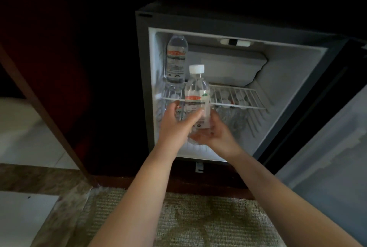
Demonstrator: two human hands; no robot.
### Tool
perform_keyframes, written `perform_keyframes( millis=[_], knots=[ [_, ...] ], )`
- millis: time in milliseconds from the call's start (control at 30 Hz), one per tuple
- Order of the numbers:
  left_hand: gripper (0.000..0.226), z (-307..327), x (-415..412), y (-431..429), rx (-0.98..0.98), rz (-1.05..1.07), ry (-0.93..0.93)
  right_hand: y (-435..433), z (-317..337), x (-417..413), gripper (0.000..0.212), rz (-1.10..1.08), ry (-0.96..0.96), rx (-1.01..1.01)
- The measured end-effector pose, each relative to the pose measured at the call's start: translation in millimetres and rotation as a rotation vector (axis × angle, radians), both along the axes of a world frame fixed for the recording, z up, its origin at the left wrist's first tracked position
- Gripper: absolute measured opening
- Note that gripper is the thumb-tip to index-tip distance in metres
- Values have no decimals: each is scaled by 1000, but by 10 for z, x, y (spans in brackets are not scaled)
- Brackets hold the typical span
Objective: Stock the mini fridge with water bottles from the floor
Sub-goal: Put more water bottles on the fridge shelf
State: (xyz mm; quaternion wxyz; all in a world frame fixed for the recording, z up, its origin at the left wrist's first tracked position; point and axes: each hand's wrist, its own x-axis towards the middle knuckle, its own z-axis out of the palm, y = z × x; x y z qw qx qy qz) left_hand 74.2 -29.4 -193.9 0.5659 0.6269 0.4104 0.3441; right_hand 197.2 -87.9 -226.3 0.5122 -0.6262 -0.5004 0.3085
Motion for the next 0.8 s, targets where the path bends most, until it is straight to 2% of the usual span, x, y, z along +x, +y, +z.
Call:
perform_keyframes(
  millis=[33,133,200,300,433,633,800],
  knots=[
    [77,-22,-36,36,-22,68,-6,26,38,30,57,8,47,-26],
    [56,-97,-163,183,-8,377,-7,140,161,118,49,-54,95,-62],
    [55,-171,-218,273,13,445,44,284,315,167,46,-103,80,-54],
    [70,-281,-254,318,-31,381,108,560,551,262,43,-149,6,-81],
    [79,-374,-303,366,-76,280,111,869,622,388,61,-224,-68,-120],
    [95,-524,-295,488,-140,206,28,1187,485,467,71,-395,-134,-51],
    [86,-612,-233,528,-104,231,86,1356,492,525,82,-352,-171,-51]
  ],
)
